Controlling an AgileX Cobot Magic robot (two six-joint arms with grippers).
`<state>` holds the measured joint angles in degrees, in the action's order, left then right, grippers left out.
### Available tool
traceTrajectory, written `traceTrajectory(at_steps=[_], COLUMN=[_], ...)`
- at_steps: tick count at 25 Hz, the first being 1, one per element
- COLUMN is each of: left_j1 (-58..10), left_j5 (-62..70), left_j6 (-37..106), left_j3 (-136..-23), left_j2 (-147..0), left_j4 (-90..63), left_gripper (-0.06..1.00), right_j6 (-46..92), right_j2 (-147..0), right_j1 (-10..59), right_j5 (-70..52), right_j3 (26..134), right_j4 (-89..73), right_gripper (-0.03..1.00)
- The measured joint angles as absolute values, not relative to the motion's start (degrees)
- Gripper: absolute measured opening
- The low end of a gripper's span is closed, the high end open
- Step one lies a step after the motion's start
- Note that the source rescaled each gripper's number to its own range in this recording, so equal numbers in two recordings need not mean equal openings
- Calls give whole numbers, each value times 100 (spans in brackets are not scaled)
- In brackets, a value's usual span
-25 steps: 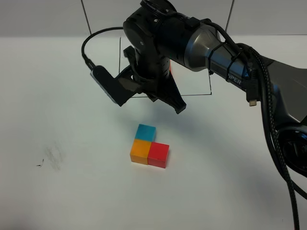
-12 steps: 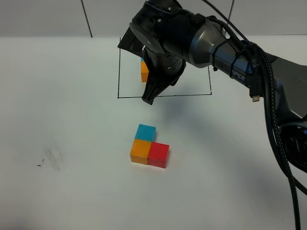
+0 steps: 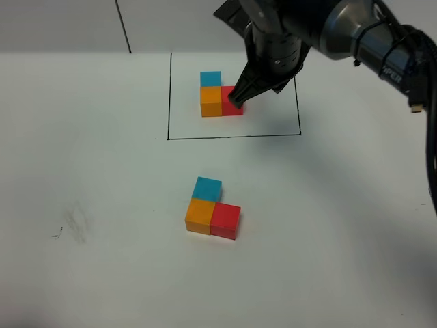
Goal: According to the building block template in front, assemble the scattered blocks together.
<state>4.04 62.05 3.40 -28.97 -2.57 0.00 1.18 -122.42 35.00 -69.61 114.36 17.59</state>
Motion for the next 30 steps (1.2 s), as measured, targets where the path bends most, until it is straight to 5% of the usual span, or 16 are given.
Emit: traceTrajectory(at_steps=[8, 30], left_j1=[404, 404], left_j5=[6205, 6205], left_j6=[340, 340], left_j3=[-2897, -2897], left_j2=[-257, -257], left_j4=[0, 0], left_gripper=[0, 0], right_j6=[140, -313], right_j2=[-11350, -7351], right_j1=[2834, 917], right_j5=[-6955, -6193], right_j3=[10735, 5500], right_j4=[1658, 1681], right_gripper=[0, 0])
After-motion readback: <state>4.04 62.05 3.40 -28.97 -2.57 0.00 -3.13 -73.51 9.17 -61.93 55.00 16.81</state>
